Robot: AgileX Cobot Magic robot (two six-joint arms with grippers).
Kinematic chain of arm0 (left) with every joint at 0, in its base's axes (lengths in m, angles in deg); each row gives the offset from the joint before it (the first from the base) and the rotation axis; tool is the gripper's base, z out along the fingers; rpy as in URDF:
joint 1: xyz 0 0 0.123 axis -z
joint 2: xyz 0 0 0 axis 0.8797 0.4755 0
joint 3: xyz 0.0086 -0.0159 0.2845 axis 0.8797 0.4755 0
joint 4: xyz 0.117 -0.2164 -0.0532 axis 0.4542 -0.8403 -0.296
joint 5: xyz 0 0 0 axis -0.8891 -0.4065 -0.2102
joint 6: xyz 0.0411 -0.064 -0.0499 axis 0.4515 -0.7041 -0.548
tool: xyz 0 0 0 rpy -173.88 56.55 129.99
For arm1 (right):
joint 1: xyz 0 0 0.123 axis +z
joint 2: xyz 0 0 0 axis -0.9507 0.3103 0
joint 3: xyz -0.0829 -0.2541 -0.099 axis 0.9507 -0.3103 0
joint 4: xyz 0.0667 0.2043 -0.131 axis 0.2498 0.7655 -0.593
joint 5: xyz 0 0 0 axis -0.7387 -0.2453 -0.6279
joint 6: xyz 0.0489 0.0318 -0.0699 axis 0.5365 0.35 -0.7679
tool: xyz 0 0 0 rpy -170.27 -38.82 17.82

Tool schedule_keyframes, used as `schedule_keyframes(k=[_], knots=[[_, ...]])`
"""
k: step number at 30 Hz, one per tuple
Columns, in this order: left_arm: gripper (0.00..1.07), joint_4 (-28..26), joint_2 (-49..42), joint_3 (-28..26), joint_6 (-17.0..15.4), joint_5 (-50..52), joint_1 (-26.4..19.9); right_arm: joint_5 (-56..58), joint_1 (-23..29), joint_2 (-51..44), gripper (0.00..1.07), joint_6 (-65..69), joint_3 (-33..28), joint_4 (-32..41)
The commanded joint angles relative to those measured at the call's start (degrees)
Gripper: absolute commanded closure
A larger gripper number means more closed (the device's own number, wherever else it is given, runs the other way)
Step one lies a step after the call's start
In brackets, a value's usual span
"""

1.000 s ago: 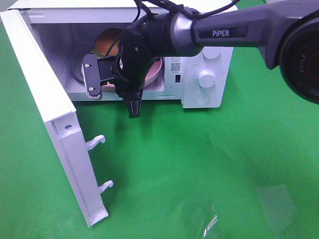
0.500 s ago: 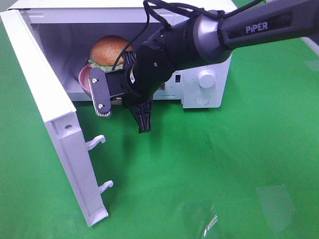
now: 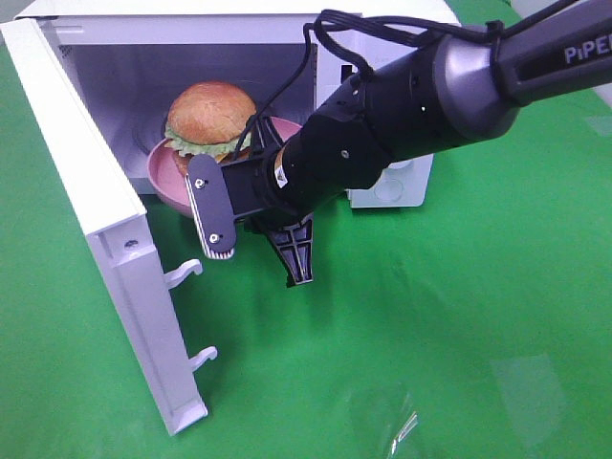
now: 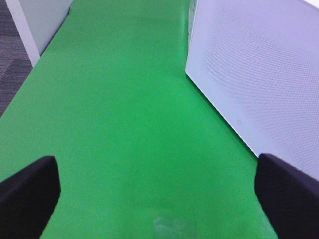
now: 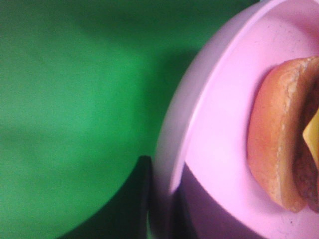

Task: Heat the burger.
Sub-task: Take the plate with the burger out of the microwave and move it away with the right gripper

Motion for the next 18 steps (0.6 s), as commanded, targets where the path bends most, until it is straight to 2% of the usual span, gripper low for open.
schedule_keyframes(k=[1,6,18], knots=[[0.09,0.00,-0.29,0.00,-0.29,0.69,-0.11,-4.30,0.57,-3.78,1.07,0.06,-3.09,-0.52],[0.09,0.00,-0.29,0.00,-0.29,0.69,-0.11,-4.35,0.86,-5.21,1.07,0.06,-5.04,-0.46],[0.09,0.00,-0.29,0.00,-0.29,0.69,-0.11,-4.58,3.32,-12.55,1.07,0.52,-14.67,0.92]])
